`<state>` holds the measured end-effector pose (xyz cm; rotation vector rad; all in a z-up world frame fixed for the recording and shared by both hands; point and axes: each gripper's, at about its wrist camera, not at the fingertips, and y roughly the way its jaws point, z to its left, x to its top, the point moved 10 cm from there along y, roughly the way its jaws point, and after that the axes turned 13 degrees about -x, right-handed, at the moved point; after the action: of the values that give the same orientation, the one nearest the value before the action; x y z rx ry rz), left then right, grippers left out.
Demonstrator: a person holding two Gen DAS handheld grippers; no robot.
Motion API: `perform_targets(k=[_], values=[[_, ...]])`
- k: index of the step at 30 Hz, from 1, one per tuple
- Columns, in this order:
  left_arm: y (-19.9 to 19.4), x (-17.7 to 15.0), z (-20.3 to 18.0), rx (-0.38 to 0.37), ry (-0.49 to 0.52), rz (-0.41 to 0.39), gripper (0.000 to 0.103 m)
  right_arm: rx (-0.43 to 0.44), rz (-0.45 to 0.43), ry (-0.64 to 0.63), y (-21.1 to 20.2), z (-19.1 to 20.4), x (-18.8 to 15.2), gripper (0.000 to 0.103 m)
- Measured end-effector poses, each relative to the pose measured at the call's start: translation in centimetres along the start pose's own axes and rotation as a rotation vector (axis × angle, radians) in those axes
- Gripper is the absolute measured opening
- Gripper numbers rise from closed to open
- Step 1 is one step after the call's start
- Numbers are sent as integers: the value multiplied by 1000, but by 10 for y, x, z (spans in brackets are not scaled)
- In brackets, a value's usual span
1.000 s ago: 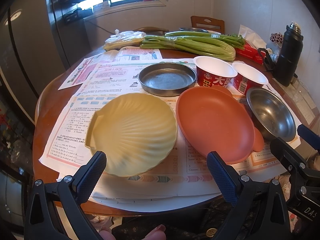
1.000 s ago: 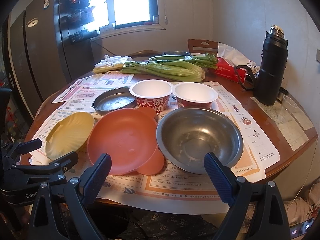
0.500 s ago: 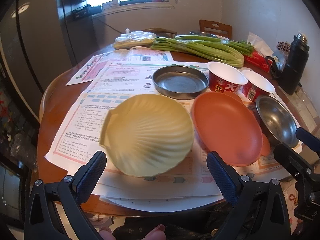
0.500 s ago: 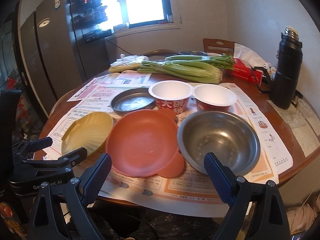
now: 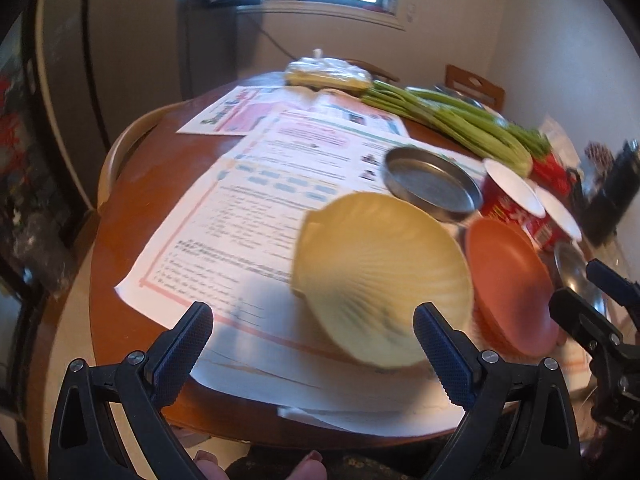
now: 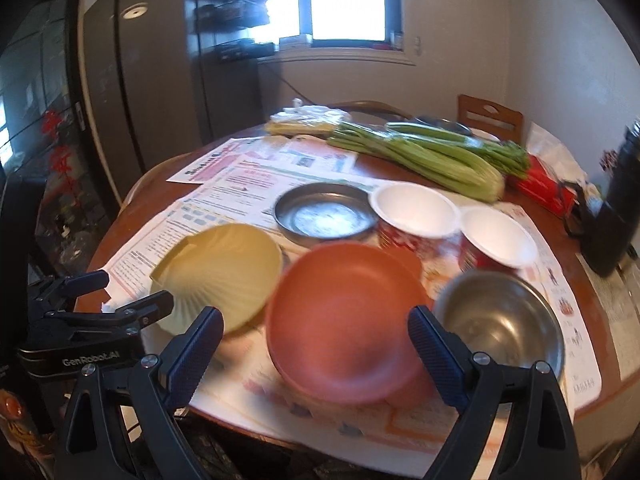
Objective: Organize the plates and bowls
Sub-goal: 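Move the left gripper to the yellow shell plate and grasp its rim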
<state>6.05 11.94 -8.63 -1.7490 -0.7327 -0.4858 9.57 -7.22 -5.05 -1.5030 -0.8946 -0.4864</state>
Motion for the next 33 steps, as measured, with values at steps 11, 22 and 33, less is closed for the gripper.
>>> perform_targets(k=[11, 22, 33], values=[[23, -5, 20, -11, -28, 42, 100, 51, 10, -70, 40, 39, 36, 93], [43, -9, 12, -22, -14, 99, 100, 133, 151, -196, 93, 76, 33, 75], [49, -9, 7, -29, -22, 114, 100, 151, 203, -238, 118, 88, 21, 56]])
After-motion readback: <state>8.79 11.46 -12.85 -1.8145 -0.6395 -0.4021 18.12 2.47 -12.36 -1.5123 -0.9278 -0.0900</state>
